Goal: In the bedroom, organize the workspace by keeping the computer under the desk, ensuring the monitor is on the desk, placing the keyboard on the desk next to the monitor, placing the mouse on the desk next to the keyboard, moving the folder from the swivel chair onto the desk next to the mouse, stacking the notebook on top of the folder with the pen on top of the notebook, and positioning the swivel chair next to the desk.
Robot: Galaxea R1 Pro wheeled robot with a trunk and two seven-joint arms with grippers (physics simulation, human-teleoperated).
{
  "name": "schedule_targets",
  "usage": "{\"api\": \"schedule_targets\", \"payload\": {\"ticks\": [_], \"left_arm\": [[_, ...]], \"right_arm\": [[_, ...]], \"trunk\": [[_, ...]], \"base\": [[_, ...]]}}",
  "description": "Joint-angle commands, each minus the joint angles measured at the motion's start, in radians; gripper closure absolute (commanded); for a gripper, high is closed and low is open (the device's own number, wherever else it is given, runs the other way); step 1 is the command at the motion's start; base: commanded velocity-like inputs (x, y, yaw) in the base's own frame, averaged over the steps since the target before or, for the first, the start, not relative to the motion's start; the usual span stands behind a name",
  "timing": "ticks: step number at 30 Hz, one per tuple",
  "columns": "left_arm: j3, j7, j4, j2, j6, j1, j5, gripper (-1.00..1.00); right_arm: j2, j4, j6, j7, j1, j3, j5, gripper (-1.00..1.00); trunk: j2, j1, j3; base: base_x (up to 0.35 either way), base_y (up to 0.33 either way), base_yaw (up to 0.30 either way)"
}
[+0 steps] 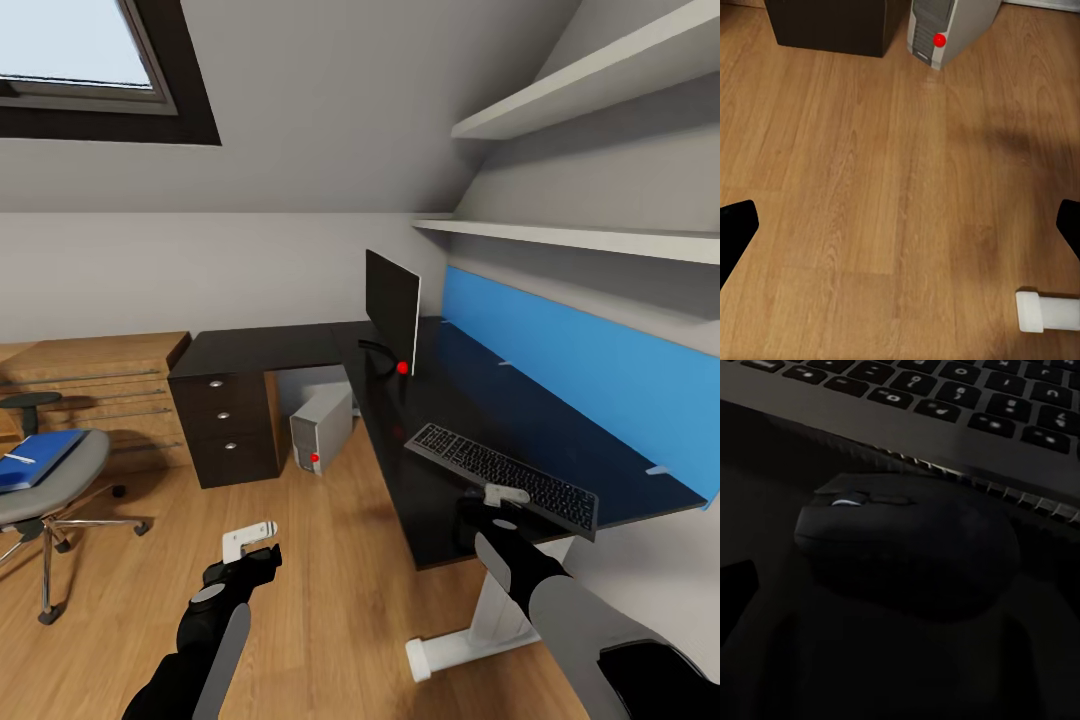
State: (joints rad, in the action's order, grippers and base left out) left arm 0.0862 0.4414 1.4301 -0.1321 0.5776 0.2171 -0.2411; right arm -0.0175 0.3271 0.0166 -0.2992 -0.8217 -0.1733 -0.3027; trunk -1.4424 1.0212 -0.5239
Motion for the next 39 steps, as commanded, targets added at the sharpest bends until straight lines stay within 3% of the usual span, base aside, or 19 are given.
{"api": "schedule_targets", "payload": {"ticks": [1,6,9,25,39], "left_arm": [[0.001,0.01,0.001,0.0,0.002,0.001,-0.011,-1.0],[0.001,0.01,0.001,0.0,0.002,0.001,-0.011,-1.0],[0.001,0.01,0.001,0.0,0.002,0.001,-0.011,-1.0],[0.001,0.01,0.001,0.0,0.002,0.001,-0.011,-1.0],[0.001,0.01,0.003,0.0,0.002,0.001,-0.011,-1.0]], "right_arm": [[-0.001,0.001,0.002,-0.006,-0.001,-0.008,-0.022,-1.0],[0.0,0.001,0.002,-0.006,-0.001,-0.008,-0.074,-1.0],[0.001,0.002,0.002,-0.006,-0.001,-0.008,-0.082,-1.0],[0.003,0.001,0.002,-0.006,-0.001,-0.007,-0.096,-1.0],[0.002,0.001,0.003,-0.006,-0.001,0.03,-0.096,-1.0]], "trunk": [[-0.001,0.0,-0.001],[-0.001,0.0,-0.001],[-0.001,0.0,-0.001],[-0.001,0.0,-0.001],[-0.001,0.0,-0.001]], "base": [[0.0,0.0,0.0],[0.0,0.0,0.0],[0.0,0.0,0.0],[0.0,0.0,0.0],[0.0,0.0,0.0]]}}
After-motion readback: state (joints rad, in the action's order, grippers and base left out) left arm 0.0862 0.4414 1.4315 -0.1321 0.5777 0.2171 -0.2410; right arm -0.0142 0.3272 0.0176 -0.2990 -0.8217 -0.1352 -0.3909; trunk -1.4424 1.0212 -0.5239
